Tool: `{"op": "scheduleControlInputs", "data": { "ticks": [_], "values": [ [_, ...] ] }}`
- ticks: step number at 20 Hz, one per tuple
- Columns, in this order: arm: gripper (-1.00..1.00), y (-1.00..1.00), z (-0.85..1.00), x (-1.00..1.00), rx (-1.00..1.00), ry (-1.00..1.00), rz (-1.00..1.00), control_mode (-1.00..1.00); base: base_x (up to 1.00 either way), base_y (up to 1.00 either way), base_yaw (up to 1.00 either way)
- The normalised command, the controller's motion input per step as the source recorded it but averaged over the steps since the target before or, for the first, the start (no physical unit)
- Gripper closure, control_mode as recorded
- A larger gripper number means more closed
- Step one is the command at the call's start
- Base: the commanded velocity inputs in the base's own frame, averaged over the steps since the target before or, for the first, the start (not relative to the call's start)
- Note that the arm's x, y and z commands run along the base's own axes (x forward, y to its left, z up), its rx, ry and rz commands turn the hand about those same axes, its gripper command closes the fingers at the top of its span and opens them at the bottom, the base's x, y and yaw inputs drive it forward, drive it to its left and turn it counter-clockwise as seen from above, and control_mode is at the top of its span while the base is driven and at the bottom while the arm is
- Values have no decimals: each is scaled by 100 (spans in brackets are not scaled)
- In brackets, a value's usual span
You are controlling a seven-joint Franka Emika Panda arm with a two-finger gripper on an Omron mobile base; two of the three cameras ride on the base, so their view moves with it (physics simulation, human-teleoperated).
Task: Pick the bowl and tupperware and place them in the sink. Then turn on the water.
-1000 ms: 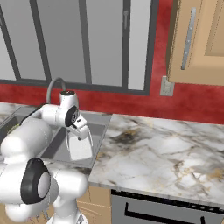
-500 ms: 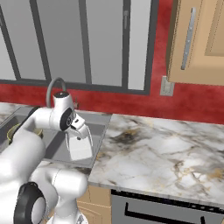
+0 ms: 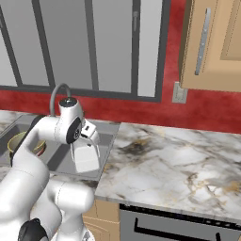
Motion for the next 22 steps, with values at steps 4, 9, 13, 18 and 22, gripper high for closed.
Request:
{"op": "scheduleControlInputs", "data": {
  "ticks": [4, 9, 13, 18, 22],
  "values": [
    [-100, -23, 27, 0, 3, -5, 10, -100, 0, 0, 0],
    [-100, -8, 25, 0, 3, -1, 9, -100, 0, 0, 0],
    [-100, 0, 22, 0, 2, -3, 7, -100, 0, 0, 0],
    [-100, 0, 0, 0, 0, -3, 0, -100, 0, 0, 0],
    [-100, 0, 0, 0, 0, -1, 0, -100, 0, 0, 0]
  ]
}}
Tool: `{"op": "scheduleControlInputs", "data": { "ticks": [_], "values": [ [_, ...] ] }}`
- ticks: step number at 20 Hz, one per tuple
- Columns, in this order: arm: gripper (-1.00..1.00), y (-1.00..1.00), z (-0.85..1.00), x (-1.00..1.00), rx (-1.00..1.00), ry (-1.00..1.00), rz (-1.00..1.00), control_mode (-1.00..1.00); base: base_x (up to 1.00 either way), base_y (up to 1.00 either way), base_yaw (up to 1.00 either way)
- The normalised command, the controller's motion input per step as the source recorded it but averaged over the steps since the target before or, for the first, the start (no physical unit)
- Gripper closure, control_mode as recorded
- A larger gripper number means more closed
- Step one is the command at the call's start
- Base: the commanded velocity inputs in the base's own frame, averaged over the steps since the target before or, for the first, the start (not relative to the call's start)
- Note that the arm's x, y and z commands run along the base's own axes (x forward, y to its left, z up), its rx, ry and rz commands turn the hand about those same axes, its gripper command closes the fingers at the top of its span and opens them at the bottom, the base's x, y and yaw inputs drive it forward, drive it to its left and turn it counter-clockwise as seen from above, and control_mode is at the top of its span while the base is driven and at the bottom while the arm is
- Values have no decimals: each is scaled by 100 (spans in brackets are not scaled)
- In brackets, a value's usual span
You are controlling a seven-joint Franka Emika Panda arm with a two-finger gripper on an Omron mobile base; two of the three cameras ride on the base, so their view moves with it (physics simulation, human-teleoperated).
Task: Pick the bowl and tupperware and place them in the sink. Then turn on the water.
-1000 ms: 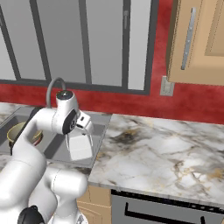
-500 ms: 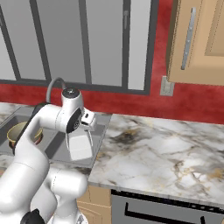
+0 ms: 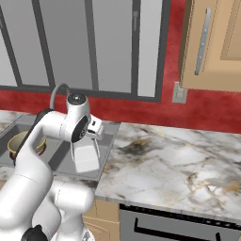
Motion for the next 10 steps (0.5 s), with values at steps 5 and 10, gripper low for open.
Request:
{"op": "scheduleControlInputs", "data": {
  "ticks": [5, 10],
  "values": [
    [-100, 6, 0, 0, 0, -5, 0, -100, 0, 0, 0],
    [-100, 9, 0, 0, 0, -11, 0, -100, 0, 0, 0]
  ]
}}
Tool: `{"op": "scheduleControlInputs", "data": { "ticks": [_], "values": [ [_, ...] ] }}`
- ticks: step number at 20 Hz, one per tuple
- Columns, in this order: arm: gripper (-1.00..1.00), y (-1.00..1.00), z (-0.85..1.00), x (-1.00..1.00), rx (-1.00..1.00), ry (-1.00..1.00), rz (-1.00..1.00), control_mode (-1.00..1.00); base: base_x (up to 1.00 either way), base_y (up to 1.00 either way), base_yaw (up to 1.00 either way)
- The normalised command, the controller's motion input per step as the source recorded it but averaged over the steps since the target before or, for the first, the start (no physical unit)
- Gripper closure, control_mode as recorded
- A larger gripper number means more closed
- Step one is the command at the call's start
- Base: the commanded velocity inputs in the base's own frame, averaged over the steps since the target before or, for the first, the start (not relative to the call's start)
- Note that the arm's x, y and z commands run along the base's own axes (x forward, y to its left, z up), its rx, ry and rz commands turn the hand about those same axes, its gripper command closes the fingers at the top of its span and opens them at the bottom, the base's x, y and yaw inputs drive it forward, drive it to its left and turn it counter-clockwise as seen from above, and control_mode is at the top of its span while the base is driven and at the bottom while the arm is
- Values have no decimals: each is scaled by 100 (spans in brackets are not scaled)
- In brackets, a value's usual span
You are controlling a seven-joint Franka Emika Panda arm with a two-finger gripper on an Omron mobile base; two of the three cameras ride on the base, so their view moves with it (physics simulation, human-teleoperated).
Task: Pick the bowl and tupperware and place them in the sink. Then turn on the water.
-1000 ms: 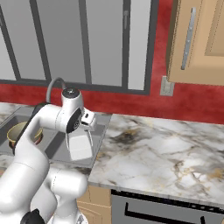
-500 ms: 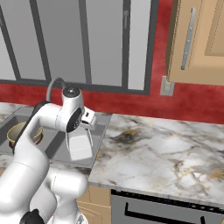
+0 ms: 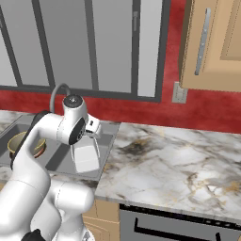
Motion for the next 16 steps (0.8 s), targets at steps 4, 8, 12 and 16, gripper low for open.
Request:
{"op": "scheduleControlInputs", "data": {
  "ticks": [4, 8, 12, 16],
  "values": [
    [-100, 2, 0, 15, 0, -3, 0, -100, 0, 0, 0],
    [-100, 1, 0, 21, 0, -4, 0, -100, 0, 0, 0],
    [-100, 5, 9, 12, 0, -17, 0, -100, 0, 0, 0],
    [-100, 2, 20, 10, 0, -17, 5, -100, 0, 0, 0]
  ]
}}
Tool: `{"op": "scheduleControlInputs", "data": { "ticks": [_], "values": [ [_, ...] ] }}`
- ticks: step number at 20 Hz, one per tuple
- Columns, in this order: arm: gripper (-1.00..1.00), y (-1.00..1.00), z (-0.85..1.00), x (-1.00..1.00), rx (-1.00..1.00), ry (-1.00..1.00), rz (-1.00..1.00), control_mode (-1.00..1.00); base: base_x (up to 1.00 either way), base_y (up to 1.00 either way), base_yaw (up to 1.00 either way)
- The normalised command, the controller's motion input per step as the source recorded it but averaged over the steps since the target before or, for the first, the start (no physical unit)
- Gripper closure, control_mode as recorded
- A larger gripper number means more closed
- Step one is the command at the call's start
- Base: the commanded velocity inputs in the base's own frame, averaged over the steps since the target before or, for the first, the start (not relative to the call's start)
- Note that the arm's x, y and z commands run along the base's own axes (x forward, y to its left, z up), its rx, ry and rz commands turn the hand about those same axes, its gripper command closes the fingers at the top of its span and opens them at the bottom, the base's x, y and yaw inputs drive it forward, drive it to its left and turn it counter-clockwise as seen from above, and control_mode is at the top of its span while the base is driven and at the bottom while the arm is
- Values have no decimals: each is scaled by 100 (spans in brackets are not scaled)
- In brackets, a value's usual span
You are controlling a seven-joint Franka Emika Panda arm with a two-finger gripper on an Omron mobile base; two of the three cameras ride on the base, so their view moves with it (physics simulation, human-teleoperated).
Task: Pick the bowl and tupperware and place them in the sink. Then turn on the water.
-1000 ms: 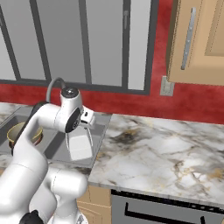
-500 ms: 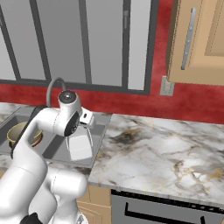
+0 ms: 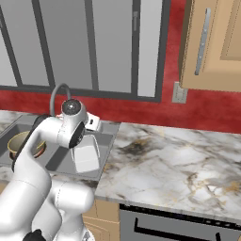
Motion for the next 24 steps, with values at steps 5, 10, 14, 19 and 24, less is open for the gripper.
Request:
{"op": "scheduleControlInputs", "data": {
  "ticks": [5, 10, 14, 19, 24],
  "values": [
    [-100, 0, 9, 6, 0, -15, 8, -100, 0, 0, 0],
    [-100, 2, 0, 3, 0, -9, 15, -100, 0, 0, 0],
    [-100, 9, 0, 1, 0, -12, 20, -100, 0, 0, 0],
    [-100, 15, 1, 0, 0, -11, 19, -100, 0, 0, 0],
    [-100, 15, 0, 0, 1, -9, 18, -100, 0, 0, 0]
  ]
}}
